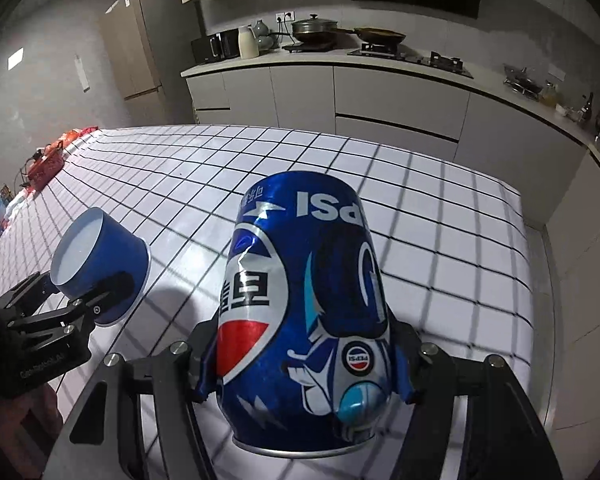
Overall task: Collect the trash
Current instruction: 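Carry cup and can over the black bin and open both grippers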
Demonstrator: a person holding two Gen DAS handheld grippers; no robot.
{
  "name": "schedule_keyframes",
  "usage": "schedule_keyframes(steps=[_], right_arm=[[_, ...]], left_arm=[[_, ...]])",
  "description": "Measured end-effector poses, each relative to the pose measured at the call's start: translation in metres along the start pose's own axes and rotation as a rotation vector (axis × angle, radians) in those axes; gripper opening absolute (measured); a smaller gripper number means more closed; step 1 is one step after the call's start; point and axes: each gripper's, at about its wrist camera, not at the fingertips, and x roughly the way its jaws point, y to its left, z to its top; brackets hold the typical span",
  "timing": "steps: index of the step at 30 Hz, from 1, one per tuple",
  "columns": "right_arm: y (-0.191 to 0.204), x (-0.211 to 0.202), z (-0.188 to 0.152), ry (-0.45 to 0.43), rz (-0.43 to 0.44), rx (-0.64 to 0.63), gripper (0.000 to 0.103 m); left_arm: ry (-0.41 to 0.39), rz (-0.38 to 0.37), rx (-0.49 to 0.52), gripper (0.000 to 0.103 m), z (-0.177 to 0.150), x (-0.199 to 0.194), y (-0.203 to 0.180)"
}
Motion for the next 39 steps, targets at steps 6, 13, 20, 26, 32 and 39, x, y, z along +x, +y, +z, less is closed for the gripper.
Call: schedule_keyframes(steps=[6,13,20,26,32,39], right_arm=[[-0.021,-0.055,-0.034,-0.027,-0.021,0.011,0.067],[-0.05,-0.114,-0.079,-0.042,-0.045,0.048,0.067],[-0.087,-0.169,-0.129,-0.047,-0.073,0.081,0.067],[-0.131,-0.216,-0.17,-0.051,-0.124,0.125,0.067],[-0.183,-0.253,-0.214,-0.039,-0.176,0.18,0.067],[-0.243,-0.278,-0.272,0.012,-0.232,0.247,0.067]], left_arm=[[-0.008,-0.047,0.022,0.077,-0.019,-0.032,-0.034],[-0.008,-0.08,0.066,0.078,-0.047,-0.061,-0.075],[-0.001,-0.127,0.101,0.078,-0.08,-0.089,-0.123],[0.021,-0.178,0.148,0.078,-0.107,-0.101,-0.172],[0.05,-0.24,0.2,0.078,-0.132,-0.107,-0.229],[0.096,-0.301,0.275,0.078,-0.16,-0.102,-0.298]])
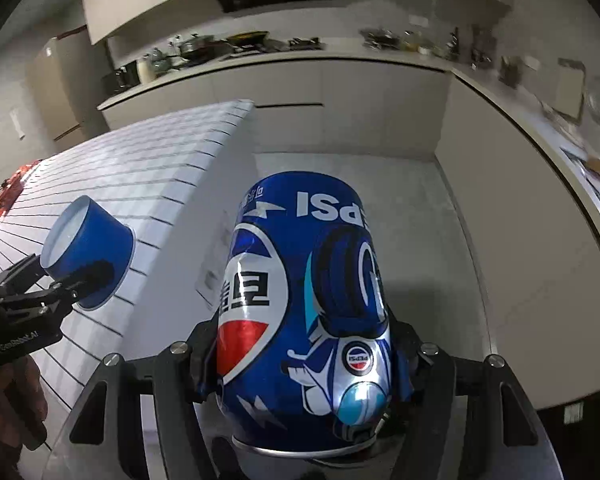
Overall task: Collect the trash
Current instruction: 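Carry cup and can over the black bin and open both grippers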
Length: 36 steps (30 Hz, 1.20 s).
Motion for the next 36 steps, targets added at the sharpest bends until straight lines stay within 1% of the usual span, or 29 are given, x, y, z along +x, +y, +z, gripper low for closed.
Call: schedule_keyframes(steps=[6,10,12,15,19,24,25,27,28,29,30,31,32,33,34,36], right_arm=[[-0.045,0.007,-0.029,0.053,-0.017,0.032,0.067],[-0.068,0.026,-0.054,0.113,-0.03,0.007,0.067],[-0.08,0.037,-0.065,0.149,-0.009,0.014,0.067],[-0.089,0.046,-0.078,0.184,-0.005,-0.002,0.067],[-0.098,0.062,-0.091,0.231,0.018,-0.034,0.067],[-0.102,0.096,-0.109,0.307,0.047,-0.105,0.067],[-0.1,0.103,-0.108,0.319,0.05,-0.117,0.067],[-0.098,0.12,-0.112,0.348,0.064,-0.171,0.067],[-0.096,0.124,-0.117,0.357,0.066,-0.187,0.067],[-0.093,0.133,-0.12,0.377,0.072,-0.221,0.067],[-0.088,0.142,-0.122,0.394,0.083,-0.257,0.067],[-0.083,0.151,-0.124,0.405,0.098,-0.307,0.069],[-0.079,0.161,-0.13,0.401,0.086,-0.384,0.089],[-0.079,0.166,-0.135,0.402,0.056,-0.432,0.103],[-0.082,0.168,-0.139,0.404,0.049,-0.451,0.103],[-0.091,0.166,-0.14,0.385,0.024,-0.448,0.103]], left_arm=[[0.066,-0.023,0.024,0.078,-0.023,0.027,-0.042],[0.116,-0.026,0.024,0.078,-0.04,0.045,-0.064],[0.143,-0.029,0.029,0.078,-0.049,0.055,-0.073],[0.178,-0.022,0.034,0.078,-0.063,0.067,-0.085],[0.226,-0.022,0.002,0.078,-0.078,0.083,-0.095],[0.277,-0.011,-0.016,0.078,-0.092,0.104,-0.104],[0.299,-0.012,-0.021,0.078,-0.096,0.11,-0.107],[0.317,-0.018,-0.044,0.078,-0.101,0.119,-0.11],[0.328,-0.034,-0.068,0.079,-0.105,0.125,-0.111],[0.36,-0.083,-0.132,0.084,-0.112,0.135,-0.107],[0.389,-0.105,-0.194,0.09,-0.117,0.145,-0.099],[0.399,-0.072,-0.257,0.099,-0.123,0.153,-0.086],[0.404,-0.043,-0.305,0.099,-0.125,0.156,-0.076],[0.406,-0.029,-0.345,0.099,-0.128,0.157,-0.067],[0.401,0.005,-0.368,0.099,-0.13,0.155,-0.058],[0.379,0.034,-0.358,0.099,-0.131,0.148,-0.053]])
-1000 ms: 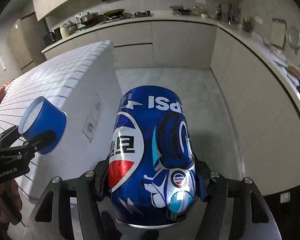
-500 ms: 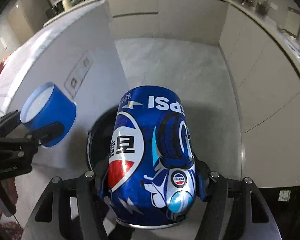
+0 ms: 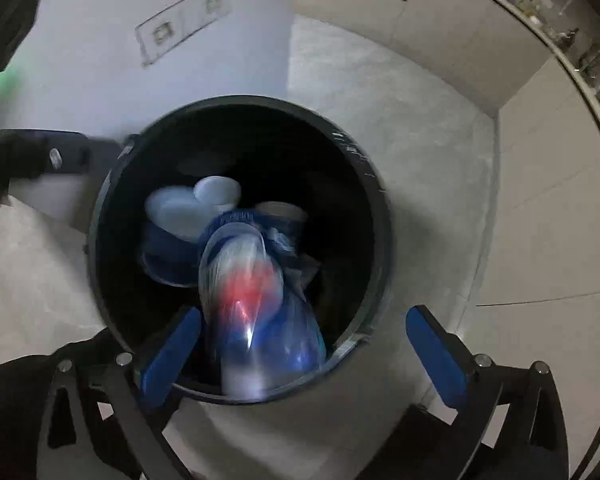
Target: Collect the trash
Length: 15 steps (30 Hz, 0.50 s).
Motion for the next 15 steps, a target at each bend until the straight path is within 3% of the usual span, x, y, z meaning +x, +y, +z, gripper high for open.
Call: schedule_keyframes(steps=[7,15], right_arm=[[-0.017,-0.002,-0.003,-0.021,0.001,0.143,0.103],[-0.018,-0.027,-0.017,-0.067,0.029,0.316,0.103]], left_arm=[[-0.028,0.094,0.106,0.099,-0.017,-0.009,-0.009],[-0.089,0.113,0.18,0.099,-0.023,-0.04,-0.02]])
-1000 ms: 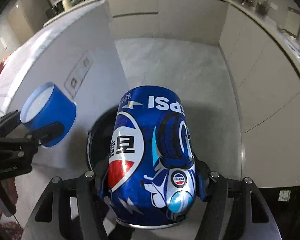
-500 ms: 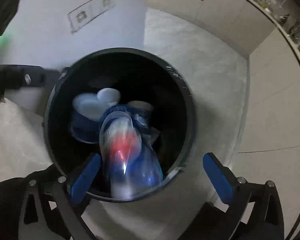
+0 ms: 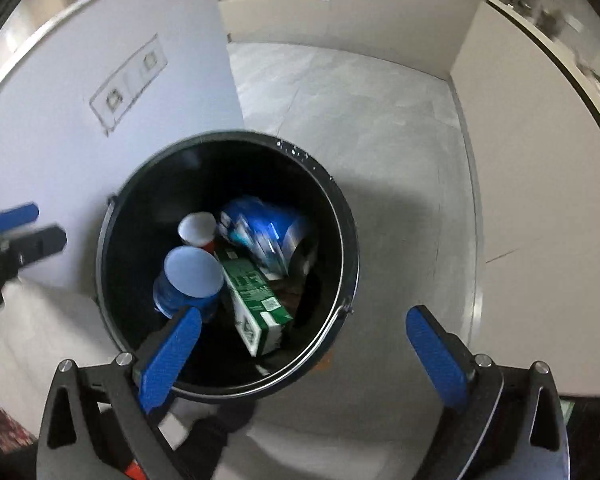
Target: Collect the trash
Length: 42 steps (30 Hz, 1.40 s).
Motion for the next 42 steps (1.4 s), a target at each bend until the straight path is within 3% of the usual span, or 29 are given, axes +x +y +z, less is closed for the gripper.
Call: schedule_keyframes(steps=[8,14,22,32,42], right_arm=[[0.022,-0.051,-0.012,-0.055,-0.012,0.088,0.103],[0.049,-0.105,-0.029,-0.099,-0.035,0.11,0.103],[0.091,-0.181,-0.046,-0.182,-0.031,0.135,0.103],[0.121,-0.245,-0.06,-0.272,-0.043,0.134,0.103],[0.142,-0.295,-0.063,-0.378,-0.09,0.101,0.103]], left_arm=[[-0.053,-0.012,0.044,0.1,-0.013,-0.044,-0.003],[-0.114,-0.065,0.075,0.1,-0.023,-0.103,0.002],[-0.173,-0.065,0.086,0.099,-0.037,-0.165,0.014],[-0.252,-0.101,0.064,0.099,-0.041,-0.21,0.03],[-0.402,-0.078,0.067,0.099,-0.035,-0.252,0.035]])
